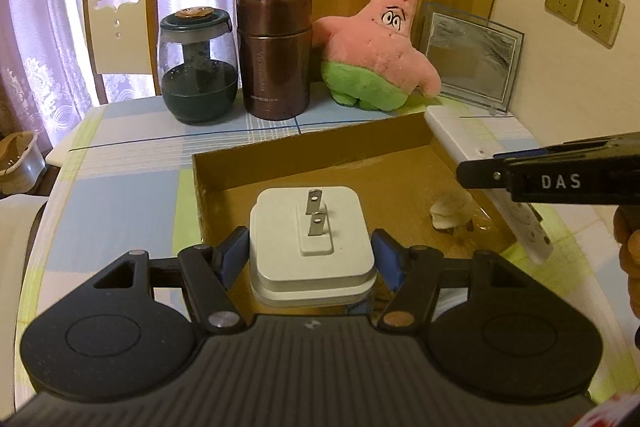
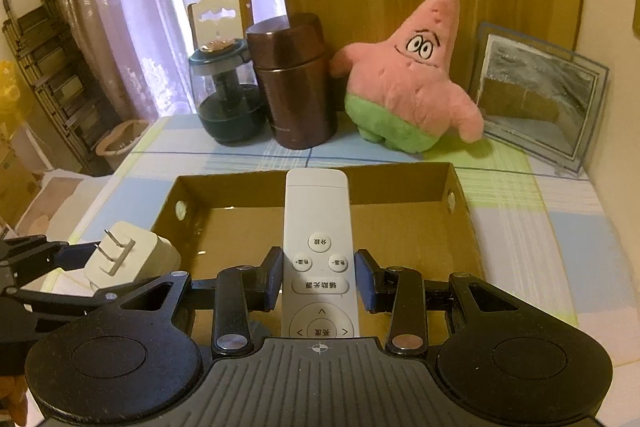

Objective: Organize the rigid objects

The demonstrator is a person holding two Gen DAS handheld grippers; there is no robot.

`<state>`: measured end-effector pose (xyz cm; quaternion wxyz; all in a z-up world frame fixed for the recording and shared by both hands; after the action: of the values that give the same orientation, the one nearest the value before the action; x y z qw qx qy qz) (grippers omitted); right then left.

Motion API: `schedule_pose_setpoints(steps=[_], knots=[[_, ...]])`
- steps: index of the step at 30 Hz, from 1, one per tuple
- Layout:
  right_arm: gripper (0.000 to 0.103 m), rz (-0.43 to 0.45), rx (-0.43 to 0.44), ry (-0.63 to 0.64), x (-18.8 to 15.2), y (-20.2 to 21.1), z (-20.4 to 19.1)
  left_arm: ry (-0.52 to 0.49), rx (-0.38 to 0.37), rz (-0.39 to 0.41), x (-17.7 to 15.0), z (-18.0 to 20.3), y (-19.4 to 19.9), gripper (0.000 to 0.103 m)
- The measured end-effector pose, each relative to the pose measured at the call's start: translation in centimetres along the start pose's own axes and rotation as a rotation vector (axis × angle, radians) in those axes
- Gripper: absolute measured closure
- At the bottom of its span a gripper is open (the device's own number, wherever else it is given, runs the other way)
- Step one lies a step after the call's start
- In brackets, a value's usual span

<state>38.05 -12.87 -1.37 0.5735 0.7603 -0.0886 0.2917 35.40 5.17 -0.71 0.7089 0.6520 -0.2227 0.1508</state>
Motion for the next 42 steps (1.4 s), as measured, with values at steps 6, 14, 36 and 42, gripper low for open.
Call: schedule_pose_setpoints(steps=[6, 14, 36, 42], knots=[[0.068, -0.031, 0.015, -0.02, 1.1, -2.5, 0.4, -0.004, 0.009, -0.02, 1.2, -0.4, -2.4, 0.041], [0.068, -0.056, 0.016, -0.033, 1.8, -4.8, 0.6, -0.001, 0.008, -0.047, 1.8, -0.9, -4.9, 0.041], [0.068, -0.074, 0.009, -0.037, 1.6, -6.3, 0.7, 0.02, 0.041, -0.045, 1.6, -2.3, -6.3, 0.031], [0.068, -0.074, 0.009, -0.035, 1.7, -6.3, 0.5, 0.012, 0.047, -0.047, 1.5, -2.3, -6.2, 0.031]])
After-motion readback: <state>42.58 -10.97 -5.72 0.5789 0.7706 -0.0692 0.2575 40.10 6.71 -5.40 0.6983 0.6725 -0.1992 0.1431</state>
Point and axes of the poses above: each gripper's, at about its wrist camera, not at the fingertips, and y roughly against the way its jaws point, z to its right, x to its top, the point moved 3 cm from there along -y, roughly the way its jaws point, and after that the axes turned 15 degrees about -z, right-handed, at the moved point
